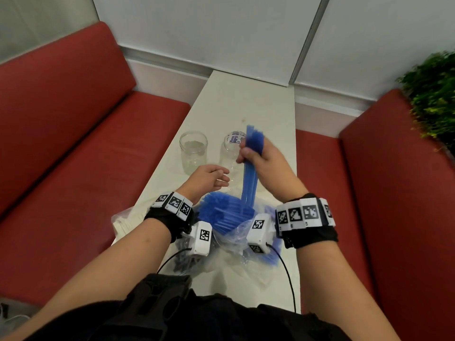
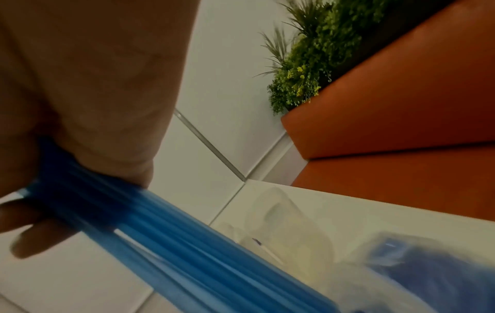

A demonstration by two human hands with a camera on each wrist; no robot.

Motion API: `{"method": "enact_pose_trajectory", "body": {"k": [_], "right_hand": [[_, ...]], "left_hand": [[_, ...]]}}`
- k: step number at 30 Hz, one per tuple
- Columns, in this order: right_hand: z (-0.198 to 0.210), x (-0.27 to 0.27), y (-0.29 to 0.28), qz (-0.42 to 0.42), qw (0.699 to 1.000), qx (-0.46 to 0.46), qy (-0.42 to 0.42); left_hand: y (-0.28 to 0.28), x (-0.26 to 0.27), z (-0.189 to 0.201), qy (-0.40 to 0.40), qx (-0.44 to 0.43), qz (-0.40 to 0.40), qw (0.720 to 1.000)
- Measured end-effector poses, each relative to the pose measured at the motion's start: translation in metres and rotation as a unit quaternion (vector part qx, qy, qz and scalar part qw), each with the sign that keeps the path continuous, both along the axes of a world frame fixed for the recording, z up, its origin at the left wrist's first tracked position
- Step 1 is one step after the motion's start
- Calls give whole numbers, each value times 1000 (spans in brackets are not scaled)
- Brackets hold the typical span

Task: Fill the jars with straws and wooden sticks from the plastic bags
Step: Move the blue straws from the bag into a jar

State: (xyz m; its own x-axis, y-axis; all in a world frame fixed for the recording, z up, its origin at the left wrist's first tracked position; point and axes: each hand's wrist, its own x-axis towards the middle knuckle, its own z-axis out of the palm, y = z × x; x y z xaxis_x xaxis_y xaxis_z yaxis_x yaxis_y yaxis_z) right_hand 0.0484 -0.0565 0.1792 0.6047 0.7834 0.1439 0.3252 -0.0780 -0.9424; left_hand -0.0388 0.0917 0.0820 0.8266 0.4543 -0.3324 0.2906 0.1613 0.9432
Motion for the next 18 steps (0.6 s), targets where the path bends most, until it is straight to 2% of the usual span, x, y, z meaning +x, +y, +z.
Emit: {"method": "enact_pose_trajectory", "body": {"k": [3, 6, 8, 10, 12, 13, 15, 18], "right_hand": [[34, 7, -4, -18, 996, 73, 37], [58, 12, -4, -43, 987, 143, 54], [65, 11, -2, -55, 980, 178, 66], [65, 8, 1, -73, 978, 185, 67], [60, 5, 2, -90, 978, 177, 69], [57, 3, 2, -95, 977, 175, 76], [53, 1, 1, -100, 975, 174, 92], [51, 0, 0, -93, 973, 177, 112]], "left_hand": [[1, 7, -2, -23, -32, 26, 999], [-2, 18, -2, -27, -160, 29, 986], [-8, 23, -1, -24, -304, 0, 952], [-18, 26, -1, -42, -446, -12, 894], [-27, 28, 3, -67, -528, 2, 847], [-29, 29, 6, -73, -545, 6, 835], [-31, 29, 14, -69, -544, -10, 837], [-28, 27, 20, -6, -507, -66, 859]]}}
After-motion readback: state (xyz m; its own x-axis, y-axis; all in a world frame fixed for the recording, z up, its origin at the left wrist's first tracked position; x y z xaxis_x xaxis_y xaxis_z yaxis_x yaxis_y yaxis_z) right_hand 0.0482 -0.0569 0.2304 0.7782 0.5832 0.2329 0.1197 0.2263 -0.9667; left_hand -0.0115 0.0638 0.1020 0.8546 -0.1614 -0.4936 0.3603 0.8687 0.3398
